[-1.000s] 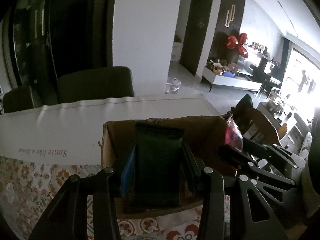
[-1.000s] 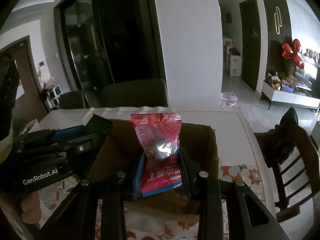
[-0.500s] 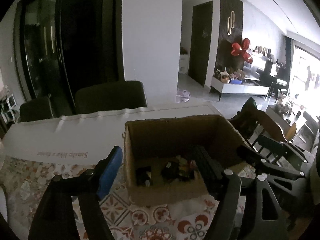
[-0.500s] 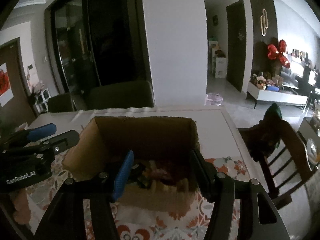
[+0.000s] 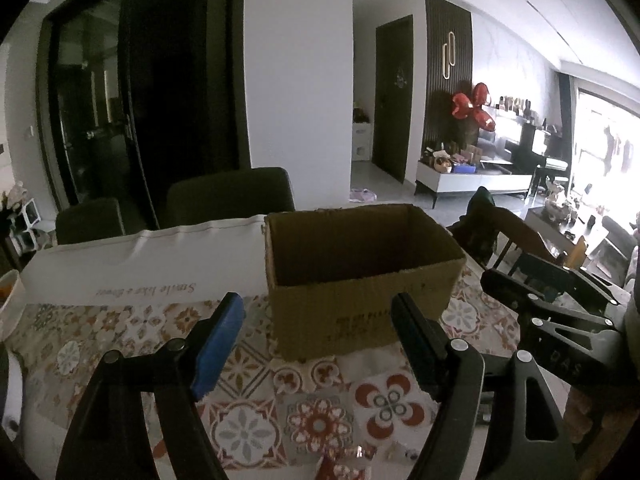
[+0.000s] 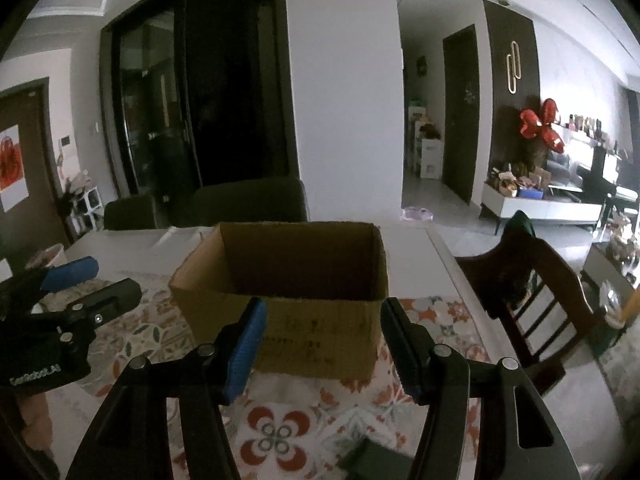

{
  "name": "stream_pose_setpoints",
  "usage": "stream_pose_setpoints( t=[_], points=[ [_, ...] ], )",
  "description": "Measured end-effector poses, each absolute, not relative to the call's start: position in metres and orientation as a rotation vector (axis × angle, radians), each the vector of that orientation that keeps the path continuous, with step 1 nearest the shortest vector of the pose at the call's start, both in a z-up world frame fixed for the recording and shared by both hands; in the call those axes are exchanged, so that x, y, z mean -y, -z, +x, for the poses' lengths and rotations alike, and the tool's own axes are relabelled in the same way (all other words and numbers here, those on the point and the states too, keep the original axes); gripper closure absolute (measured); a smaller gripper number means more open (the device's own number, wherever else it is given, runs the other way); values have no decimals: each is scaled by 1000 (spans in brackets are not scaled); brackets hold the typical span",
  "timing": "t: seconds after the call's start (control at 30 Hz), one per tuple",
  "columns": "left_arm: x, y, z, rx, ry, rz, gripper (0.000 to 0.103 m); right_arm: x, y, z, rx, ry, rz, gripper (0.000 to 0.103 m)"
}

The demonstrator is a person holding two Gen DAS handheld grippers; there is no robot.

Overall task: Organize snacks
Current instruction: 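Move both open tools back down toward the remaining snacks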

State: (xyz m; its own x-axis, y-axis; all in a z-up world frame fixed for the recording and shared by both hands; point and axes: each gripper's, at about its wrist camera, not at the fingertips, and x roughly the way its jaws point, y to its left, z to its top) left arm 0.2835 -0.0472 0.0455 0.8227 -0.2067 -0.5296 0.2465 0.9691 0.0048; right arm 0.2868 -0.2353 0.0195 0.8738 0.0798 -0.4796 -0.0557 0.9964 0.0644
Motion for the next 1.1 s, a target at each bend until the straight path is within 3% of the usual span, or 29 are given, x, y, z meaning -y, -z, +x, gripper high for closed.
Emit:
stream_pose_setpoints(
  t=[0.5,1.1],
  points=[
    [40,-8,210,-555,249,123,25,227,13,222,-528,-51,38,43],
    [32,63,187,-658,314,160,25,210,72,188,-623,-71,-43,43]
  ],
)
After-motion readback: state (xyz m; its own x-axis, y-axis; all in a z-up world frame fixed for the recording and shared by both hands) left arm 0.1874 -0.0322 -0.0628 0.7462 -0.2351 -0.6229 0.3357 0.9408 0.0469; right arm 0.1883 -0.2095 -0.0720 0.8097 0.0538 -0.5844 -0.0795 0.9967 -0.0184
